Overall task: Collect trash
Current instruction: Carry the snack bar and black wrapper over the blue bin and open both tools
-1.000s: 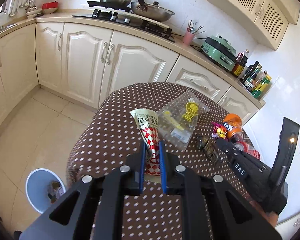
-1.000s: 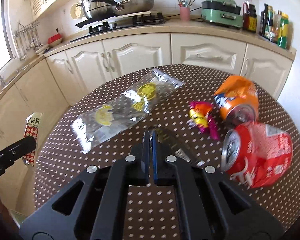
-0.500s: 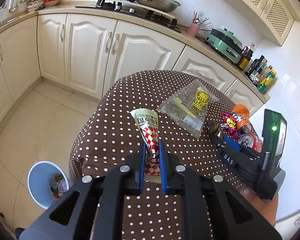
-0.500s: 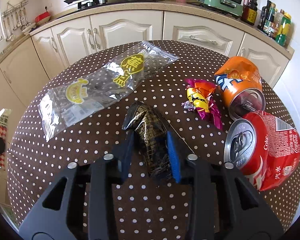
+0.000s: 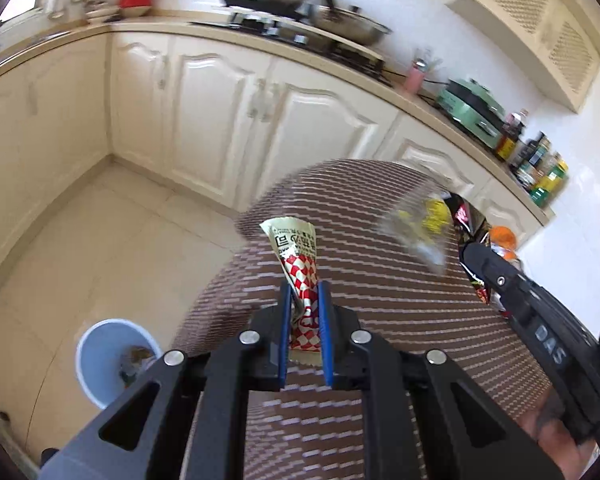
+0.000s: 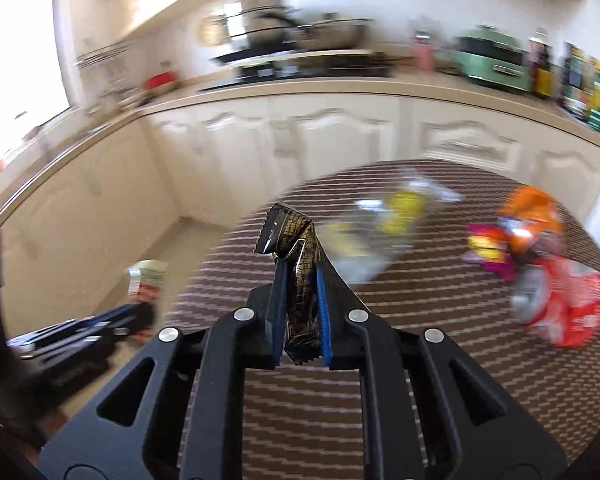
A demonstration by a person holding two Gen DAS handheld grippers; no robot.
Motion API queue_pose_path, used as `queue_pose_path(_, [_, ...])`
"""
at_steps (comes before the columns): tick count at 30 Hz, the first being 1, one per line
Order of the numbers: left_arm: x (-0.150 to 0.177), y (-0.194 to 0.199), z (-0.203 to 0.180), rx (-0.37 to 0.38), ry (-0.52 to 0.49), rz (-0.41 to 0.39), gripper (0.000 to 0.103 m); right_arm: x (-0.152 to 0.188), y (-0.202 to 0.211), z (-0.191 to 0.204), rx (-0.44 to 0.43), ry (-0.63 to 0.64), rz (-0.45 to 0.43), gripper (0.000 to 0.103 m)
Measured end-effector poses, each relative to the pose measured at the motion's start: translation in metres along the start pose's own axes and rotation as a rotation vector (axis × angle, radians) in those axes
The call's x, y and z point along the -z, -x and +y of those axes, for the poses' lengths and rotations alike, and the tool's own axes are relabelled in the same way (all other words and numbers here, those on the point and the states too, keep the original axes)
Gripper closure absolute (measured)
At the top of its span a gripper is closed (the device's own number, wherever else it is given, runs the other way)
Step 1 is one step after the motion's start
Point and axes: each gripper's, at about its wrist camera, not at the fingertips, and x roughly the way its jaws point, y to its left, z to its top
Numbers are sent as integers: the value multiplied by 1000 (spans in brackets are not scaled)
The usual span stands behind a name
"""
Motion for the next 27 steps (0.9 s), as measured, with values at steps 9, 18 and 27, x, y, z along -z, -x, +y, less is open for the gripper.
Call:
queue_pose_path(9, [17, 24, 128, -198, 166, 18, 90, 28, -56, 143, -254, 166, 135, 89])
queue_pose_path(18, [31, 19, 215, -292, 290, 74, 90, 67, -125, 230, -390, 208, 288, 89])
queue_pose_path(27, [31, 0, 261, -322, 361, 131, 73, 79, -162, 258, -412, 221, 352, 89])
